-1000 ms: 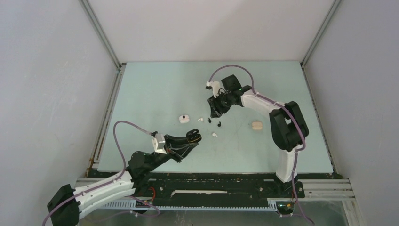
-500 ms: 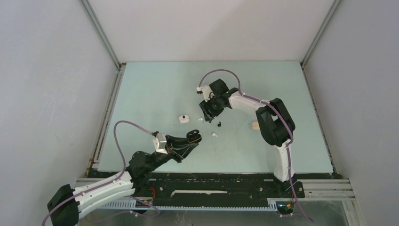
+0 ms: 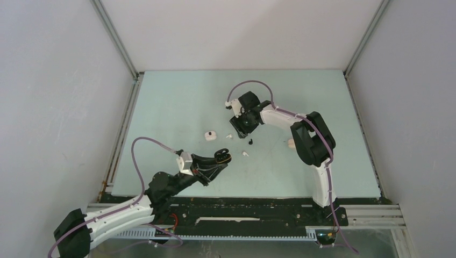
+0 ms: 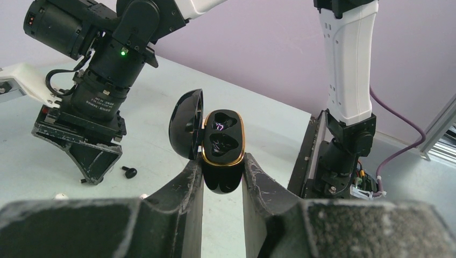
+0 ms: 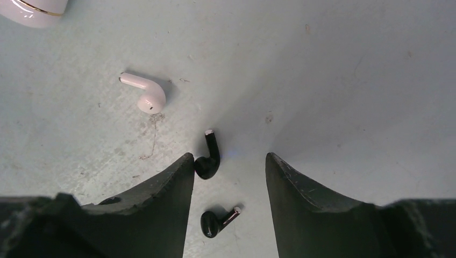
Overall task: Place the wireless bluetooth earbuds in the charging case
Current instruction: Pick up the right earbud from the center of the board.
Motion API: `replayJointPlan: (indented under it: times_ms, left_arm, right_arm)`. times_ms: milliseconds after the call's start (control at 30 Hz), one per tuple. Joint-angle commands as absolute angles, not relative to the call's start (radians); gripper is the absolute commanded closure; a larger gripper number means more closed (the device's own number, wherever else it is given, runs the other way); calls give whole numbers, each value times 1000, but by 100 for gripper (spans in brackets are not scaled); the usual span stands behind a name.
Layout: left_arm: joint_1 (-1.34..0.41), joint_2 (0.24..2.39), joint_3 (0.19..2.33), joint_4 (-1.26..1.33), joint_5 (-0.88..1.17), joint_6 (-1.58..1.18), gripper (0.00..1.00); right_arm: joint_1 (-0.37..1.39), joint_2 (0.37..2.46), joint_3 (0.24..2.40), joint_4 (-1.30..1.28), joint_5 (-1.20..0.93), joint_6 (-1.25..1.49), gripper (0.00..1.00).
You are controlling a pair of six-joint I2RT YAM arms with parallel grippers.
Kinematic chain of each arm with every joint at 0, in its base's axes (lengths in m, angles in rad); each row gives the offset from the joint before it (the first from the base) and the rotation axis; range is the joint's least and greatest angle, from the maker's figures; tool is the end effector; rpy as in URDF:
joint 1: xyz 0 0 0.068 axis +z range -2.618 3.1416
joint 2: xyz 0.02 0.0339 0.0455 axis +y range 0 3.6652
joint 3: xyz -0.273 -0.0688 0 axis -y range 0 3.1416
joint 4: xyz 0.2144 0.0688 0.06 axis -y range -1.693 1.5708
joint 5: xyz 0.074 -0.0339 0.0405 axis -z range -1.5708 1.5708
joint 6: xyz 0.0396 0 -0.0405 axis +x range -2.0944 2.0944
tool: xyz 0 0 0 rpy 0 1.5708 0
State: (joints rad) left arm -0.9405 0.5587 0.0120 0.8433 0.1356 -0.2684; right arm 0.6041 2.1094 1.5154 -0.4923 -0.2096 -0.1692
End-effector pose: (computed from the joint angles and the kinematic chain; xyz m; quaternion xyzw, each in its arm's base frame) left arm 0.0612 -0.0929 0.2311 0.2471 0.5423 -0.4889 0.6370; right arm 0.3441 0.2475 0.1778 -0.3873 0.8847 0.1506 0.2110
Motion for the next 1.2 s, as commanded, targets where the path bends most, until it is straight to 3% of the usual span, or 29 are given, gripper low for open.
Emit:
replayJointPlan:
  times_ms: [0,433,833,1000,1167]
  left_arm:
    - [-946,567,17,873,135,-245,100]
    - [-947,577,15,877,137,-250,100]
    - [-946,600,21,880,136,-254,100]
    - [-946,607,25,883,140,-261,100]
    - [-946,615,29,884,141,-261,100]
  right_arm:
    - [590,2096,1539,-501,-182,-189,47]
    - [571,2076,1512,-484,-193,-216,64]
    - [559,2066,1496,-465,-143,-220,65]
    - [562,2055,1491,-465,-108,-216,60]
    - [561,2062,1495,-463,-126,-225,65]
